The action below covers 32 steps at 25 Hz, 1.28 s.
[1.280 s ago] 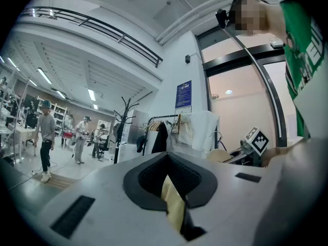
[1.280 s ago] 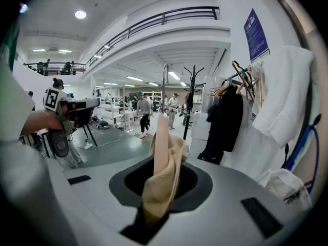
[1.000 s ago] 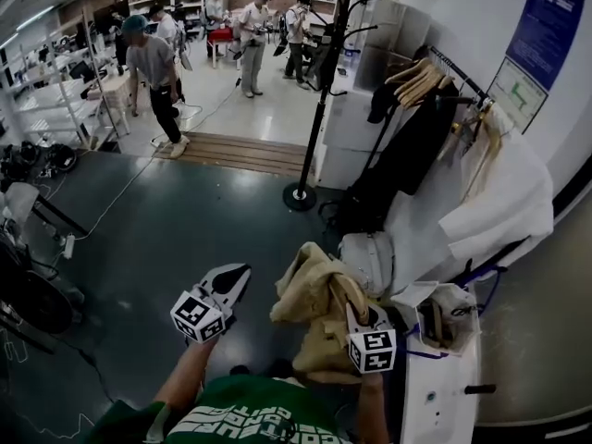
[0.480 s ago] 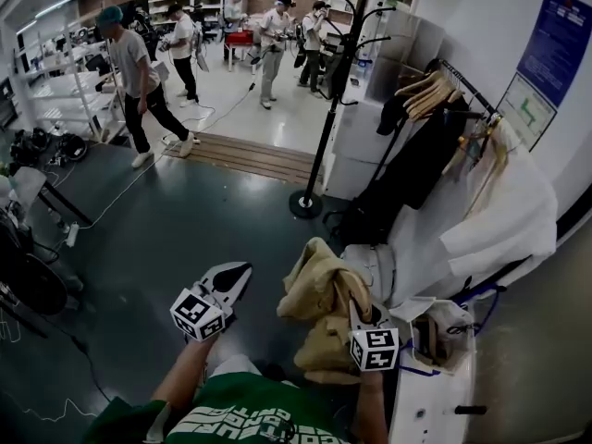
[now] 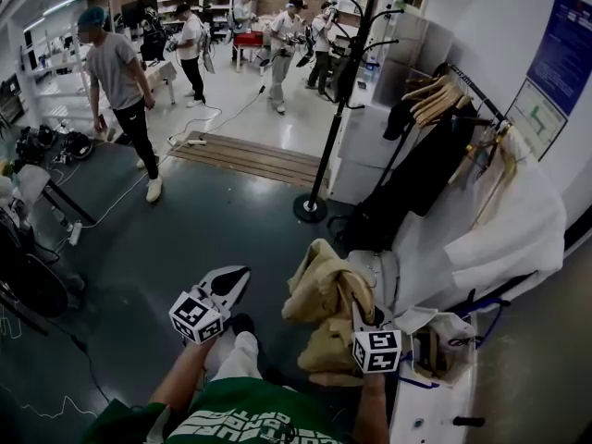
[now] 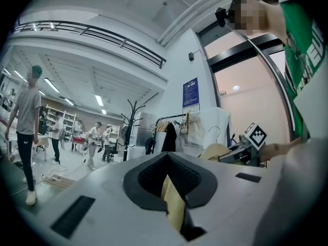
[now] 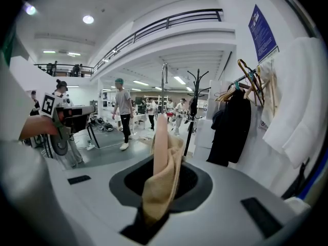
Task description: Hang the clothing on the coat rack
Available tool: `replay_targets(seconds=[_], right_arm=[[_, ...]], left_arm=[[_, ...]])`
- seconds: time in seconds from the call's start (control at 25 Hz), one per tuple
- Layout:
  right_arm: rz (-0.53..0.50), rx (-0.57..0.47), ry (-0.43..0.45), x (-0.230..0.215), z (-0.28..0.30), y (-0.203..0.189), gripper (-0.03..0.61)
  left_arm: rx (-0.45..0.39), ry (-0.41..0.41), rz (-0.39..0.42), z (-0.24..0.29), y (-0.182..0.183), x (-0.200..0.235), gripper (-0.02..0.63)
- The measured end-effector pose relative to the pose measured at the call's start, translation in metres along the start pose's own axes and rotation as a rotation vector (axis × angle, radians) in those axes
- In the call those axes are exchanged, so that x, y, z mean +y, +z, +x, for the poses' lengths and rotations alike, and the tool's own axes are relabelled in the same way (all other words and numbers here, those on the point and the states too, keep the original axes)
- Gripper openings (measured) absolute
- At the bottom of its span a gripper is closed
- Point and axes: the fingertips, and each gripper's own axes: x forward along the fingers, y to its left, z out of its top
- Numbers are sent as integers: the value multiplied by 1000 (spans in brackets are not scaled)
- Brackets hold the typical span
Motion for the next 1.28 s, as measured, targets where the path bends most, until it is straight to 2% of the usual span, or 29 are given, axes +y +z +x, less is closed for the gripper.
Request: replay_targets(seconds=[0.48,1.28], right_arm=[[2,5,-13,-16,56,34,67],[9,-14,-61,-43,202,124,66]], left_arm=[[0,-31,-11,57,-4,58,3],[-28,-61,-8,155,19,213,3]])
